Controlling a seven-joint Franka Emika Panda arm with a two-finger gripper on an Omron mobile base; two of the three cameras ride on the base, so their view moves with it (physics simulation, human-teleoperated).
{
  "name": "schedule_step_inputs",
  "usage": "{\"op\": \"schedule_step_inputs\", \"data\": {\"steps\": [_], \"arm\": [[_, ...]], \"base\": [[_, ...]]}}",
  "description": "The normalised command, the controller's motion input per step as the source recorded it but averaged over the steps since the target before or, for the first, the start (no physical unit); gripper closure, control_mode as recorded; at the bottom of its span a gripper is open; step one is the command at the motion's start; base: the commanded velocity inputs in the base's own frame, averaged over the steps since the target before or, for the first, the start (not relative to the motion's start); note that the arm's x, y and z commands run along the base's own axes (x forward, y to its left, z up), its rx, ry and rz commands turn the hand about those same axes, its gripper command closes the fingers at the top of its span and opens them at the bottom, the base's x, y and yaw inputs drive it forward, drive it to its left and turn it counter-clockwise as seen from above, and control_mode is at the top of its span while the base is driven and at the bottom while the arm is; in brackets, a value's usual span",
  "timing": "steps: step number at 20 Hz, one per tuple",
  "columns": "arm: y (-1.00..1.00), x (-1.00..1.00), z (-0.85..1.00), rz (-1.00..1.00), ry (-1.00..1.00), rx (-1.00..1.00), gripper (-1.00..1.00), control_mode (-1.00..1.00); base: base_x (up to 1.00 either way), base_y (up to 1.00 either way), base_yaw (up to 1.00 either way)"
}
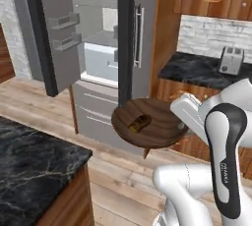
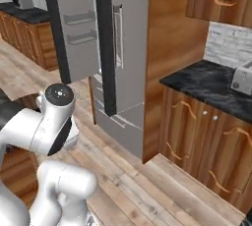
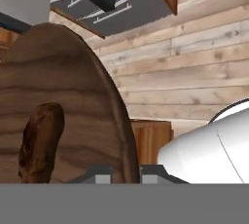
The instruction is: Move the glass cup from next to the sink to the open cabinet. Then, move the bowl with the sweet potato to the fridge to clear the area for faucet cleaning.
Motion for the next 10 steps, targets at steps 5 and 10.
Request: {"op": "schedule_step_inputs", "data": {"steps": [5,10], "arm": [[0.00,0.00,0.00,0.00,0.00,0.00,1.00,1.00],[0.00,0.00,0.00,0.00,0.00,0.00,1.00,1.00]], "base": [[0.90,-0.74,0.40],[0.83,-0.34,0.58]]}}
